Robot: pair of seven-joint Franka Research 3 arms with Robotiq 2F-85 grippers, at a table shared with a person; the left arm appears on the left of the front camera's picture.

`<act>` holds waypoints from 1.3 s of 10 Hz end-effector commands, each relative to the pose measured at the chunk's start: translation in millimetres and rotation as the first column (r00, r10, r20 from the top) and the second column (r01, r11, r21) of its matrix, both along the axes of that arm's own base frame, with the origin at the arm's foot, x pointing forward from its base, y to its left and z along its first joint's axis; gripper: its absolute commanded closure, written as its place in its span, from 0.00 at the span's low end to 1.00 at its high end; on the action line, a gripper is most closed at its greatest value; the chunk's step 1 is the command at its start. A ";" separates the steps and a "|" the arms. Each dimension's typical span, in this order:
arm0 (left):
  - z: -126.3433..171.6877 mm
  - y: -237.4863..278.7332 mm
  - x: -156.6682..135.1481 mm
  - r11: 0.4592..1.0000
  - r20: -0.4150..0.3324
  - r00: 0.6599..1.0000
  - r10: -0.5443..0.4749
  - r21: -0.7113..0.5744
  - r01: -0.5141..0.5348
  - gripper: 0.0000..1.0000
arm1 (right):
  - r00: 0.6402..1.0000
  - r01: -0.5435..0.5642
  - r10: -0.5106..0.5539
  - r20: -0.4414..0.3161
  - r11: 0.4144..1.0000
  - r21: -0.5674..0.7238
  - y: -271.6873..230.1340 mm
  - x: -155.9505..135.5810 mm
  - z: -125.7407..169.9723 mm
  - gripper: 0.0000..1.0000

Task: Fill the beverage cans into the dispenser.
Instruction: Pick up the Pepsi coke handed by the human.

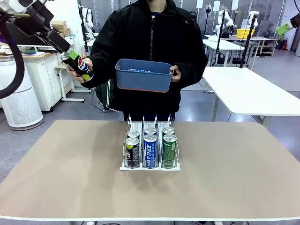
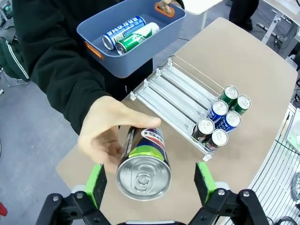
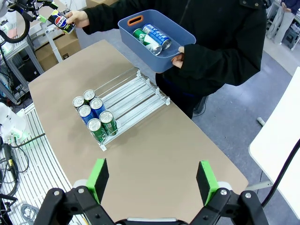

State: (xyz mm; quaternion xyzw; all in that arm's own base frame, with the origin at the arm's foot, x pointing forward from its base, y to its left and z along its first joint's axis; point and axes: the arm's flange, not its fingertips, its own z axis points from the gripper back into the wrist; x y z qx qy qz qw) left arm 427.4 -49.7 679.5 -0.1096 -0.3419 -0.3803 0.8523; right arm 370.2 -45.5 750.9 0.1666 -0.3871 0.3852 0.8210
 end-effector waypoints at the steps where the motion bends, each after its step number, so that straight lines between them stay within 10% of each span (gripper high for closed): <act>1: -0.4 4.8 12.3 0.999 -0.011 0.999 -0.049 -0.016 0.049 0.00 | 1.000 -0.002 0.002 -0.008 1.000 0.007 1.6 0.1 0.6 0.00; 13: -13.1 -2.3 17.9 0.999 -0.044 0.999 -0.031 -0.040 0.029 0.00 | 1.000 -0.002 0.002 -0.008 1.000 0.007 1.6 0.1 0.6 0.00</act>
